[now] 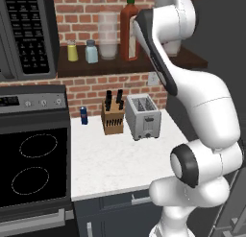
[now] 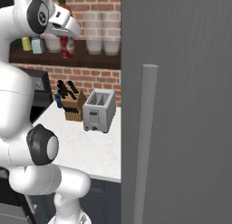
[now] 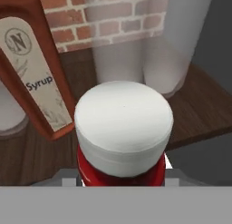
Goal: Put the shaker and condiment bottle from the counter next to their counterparts in the cabinet.
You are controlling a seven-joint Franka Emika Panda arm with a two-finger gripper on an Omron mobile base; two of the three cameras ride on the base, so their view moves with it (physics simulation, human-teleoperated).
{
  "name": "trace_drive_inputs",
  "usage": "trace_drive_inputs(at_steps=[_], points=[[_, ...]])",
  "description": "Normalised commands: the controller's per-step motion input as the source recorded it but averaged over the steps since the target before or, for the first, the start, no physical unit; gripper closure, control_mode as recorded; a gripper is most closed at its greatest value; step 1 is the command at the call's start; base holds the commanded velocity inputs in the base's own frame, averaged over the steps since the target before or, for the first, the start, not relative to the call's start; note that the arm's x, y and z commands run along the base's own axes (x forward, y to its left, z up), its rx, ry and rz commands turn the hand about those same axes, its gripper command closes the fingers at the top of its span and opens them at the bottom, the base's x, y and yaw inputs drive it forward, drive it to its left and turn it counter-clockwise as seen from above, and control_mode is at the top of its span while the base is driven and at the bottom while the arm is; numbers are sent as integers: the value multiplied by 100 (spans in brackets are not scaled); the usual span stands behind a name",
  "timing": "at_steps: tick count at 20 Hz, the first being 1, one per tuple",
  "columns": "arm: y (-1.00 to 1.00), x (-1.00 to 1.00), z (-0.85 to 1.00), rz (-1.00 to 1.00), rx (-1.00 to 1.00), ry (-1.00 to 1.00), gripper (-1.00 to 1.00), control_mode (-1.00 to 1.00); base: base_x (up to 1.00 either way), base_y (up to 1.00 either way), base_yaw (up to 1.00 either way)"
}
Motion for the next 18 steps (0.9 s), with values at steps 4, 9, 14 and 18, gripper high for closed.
trace_drive_inputs(at_steps=[4,9,14,18], points=[[0,16,0,0,-7,4,100,-100,0,0,0],[0,25,1,0,0,0,100,-100,0,0,0],[-4,38,0,0,0,0,100,-100,0,0,0],[-6,47,0,0,0,0,100,-100,0,0,0]])
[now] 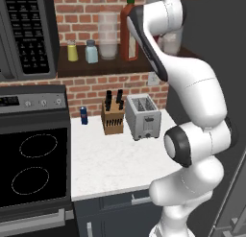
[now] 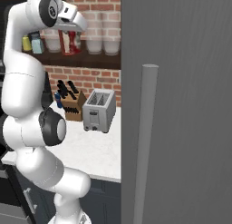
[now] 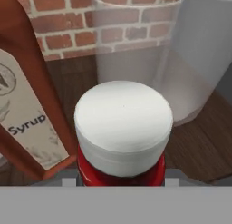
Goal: Put the shaker and condiment bottle from the counter next to their counterparts in the cabinet.
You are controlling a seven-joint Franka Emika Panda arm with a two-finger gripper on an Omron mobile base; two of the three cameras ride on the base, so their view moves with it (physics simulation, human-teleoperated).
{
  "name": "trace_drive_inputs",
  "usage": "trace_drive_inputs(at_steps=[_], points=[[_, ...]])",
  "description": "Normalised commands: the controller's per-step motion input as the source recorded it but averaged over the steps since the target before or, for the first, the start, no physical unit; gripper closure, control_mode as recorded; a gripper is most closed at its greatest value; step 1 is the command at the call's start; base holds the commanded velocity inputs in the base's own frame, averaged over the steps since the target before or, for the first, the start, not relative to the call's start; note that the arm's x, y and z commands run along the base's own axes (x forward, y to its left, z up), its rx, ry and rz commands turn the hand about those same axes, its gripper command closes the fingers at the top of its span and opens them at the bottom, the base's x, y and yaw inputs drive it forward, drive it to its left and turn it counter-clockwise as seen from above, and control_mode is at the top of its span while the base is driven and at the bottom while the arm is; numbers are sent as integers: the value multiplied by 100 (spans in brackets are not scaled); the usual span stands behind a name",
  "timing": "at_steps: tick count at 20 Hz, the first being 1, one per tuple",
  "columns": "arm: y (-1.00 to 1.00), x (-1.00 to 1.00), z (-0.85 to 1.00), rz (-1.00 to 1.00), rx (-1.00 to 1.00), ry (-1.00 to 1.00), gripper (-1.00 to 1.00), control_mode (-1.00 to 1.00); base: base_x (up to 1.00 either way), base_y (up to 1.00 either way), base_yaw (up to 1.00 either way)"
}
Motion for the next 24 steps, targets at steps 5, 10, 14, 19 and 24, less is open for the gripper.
trace_drive_inputs(at_steps=[5,10,14,19,24], points=[[0,31,0,0,0,2,100,-100,0,0,0],[0,0,-1,0,1,5,100,-100,0,0,0],[0,3,-22,1,0,1,100,-100,0,0,0],[0,5,-14,0,0,0,100,-100,0,0,0],[0,5,-14,0,0,0,100,-100,0,0,0]])
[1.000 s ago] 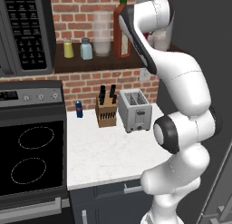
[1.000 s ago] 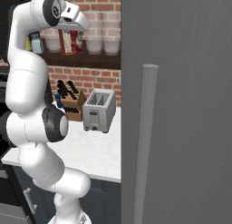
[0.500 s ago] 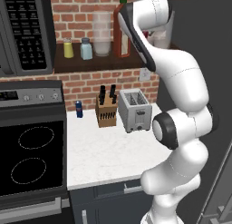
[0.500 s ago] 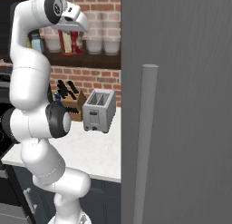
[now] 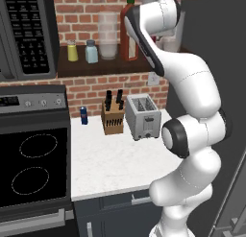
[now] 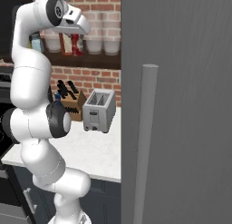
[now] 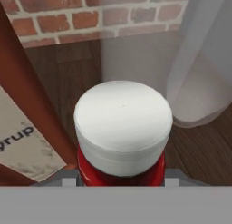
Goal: Put the shaker and condiment bottle from the counter next to their counterparts in the cabinet.
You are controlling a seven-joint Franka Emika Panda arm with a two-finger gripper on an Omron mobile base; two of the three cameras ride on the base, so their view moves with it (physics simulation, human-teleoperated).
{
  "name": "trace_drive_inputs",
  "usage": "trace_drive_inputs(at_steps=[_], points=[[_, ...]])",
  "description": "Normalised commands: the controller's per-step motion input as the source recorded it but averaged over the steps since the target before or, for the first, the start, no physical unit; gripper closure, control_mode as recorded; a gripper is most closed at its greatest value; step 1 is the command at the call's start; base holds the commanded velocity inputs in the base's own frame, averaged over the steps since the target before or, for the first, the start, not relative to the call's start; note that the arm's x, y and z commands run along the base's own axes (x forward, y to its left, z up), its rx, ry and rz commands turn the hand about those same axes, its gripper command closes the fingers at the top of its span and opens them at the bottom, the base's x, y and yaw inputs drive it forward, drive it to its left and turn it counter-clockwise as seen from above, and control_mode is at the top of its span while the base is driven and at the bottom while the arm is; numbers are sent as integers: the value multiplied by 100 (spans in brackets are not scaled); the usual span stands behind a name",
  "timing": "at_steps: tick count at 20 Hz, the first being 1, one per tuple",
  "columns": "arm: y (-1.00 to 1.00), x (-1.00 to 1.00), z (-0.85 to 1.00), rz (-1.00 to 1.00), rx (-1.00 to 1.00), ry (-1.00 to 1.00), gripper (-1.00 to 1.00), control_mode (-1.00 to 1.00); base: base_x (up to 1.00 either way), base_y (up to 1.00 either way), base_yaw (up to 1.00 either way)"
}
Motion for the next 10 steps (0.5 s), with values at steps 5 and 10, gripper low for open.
trace_drive_inputs(at_steps=[5,10], points=[[0,5,-3,0,0,0,100,-100,0,0,0],[0,11,-2,0,0,0,100,-100,0,0,0]])
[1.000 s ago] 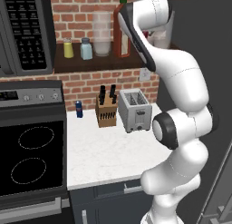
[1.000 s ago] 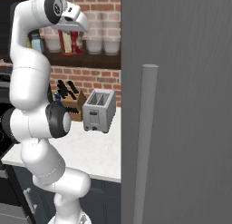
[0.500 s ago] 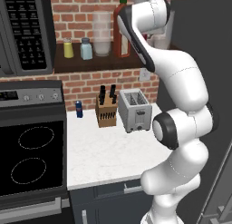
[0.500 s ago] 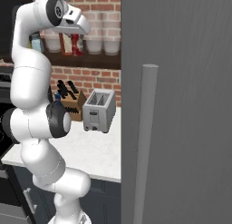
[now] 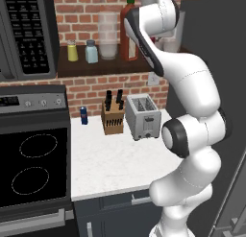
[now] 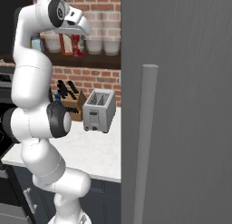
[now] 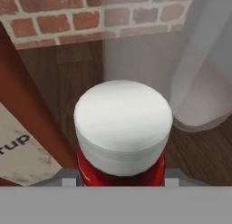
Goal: Put the shaker and condiment bottle from the counter next to their counterparts in the cabinet.
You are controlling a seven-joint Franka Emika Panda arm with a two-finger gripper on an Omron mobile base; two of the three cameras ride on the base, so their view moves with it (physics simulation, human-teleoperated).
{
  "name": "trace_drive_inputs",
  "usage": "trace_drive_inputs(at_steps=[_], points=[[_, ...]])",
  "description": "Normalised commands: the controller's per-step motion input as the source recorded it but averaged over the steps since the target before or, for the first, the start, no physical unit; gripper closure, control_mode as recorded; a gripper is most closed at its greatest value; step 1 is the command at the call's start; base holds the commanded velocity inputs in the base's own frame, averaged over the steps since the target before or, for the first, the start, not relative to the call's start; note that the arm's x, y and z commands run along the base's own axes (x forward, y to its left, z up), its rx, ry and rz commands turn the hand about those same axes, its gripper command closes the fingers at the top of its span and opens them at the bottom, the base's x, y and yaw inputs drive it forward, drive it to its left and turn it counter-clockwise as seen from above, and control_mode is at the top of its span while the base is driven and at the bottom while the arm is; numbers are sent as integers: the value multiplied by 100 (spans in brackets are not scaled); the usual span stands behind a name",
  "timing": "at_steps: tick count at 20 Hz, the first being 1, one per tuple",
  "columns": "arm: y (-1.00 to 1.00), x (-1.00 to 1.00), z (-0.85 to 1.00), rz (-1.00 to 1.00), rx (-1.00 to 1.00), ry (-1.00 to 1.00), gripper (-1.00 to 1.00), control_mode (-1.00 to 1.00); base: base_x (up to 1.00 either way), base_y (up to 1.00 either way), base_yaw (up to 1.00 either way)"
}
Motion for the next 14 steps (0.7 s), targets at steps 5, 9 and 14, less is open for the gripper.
trace_drive_inputs(at_steps=[5,9,14], points=[[0,18,0,0,0,0,100,-100,0,0,0],[0,20,0,0,0,0,100,-100,0,0,0],[0,13,0,0,0,0,100,-100,0,0,0]])
